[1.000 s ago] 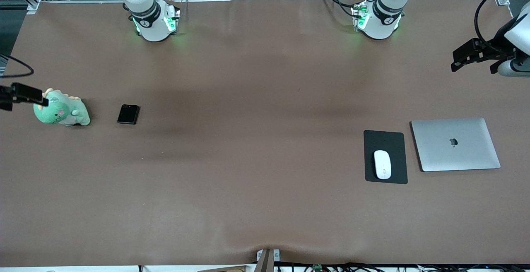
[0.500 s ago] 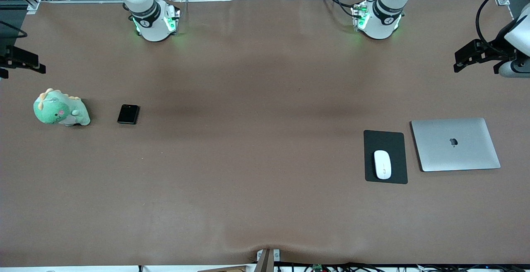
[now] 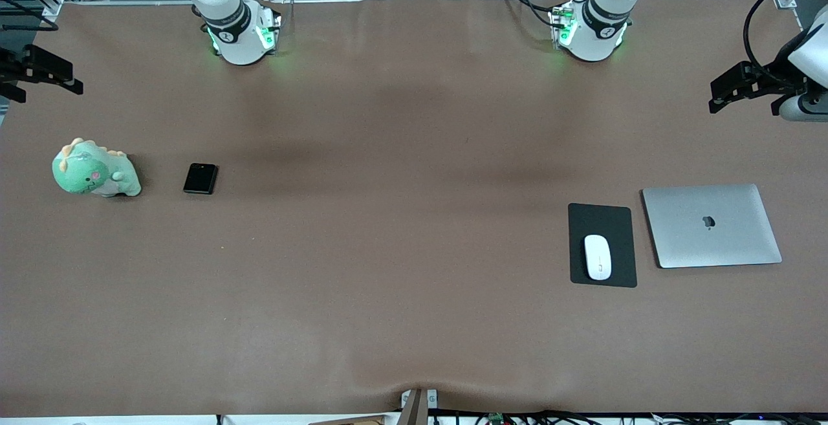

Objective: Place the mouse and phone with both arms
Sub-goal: 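Open the right gripper and raise it away from the phone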

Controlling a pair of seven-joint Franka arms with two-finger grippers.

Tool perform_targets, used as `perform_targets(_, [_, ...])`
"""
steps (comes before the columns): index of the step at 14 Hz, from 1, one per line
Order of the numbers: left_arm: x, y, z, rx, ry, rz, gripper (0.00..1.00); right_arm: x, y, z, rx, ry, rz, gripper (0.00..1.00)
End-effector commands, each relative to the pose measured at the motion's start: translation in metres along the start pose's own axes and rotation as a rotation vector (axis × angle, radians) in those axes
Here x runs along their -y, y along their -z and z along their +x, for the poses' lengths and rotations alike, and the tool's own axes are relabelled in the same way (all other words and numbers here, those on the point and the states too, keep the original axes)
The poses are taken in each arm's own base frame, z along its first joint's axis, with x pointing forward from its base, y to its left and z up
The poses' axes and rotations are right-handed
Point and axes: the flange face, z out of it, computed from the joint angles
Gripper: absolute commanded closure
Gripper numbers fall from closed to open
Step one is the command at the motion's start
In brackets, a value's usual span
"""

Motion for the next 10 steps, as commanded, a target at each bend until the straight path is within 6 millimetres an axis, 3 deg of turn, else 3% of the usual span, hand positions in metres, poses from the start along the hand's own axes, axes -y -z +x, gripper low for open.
perform_targets(1, [0.002, 0.0033, 0.0002, -0.011, 0.001, 0.006, 0.0, 0.0059, -0.0022, -0.0077, -0.014, -0.002, -0.015, 0.0])
perform_targets(10, [0.002, 0.0033, 0.0002, -0.011, 0.001, 0.006, 0.0, 0.0099, -0.0008, -0.0031, -0.034, 0.01, -0.032, 0.0])
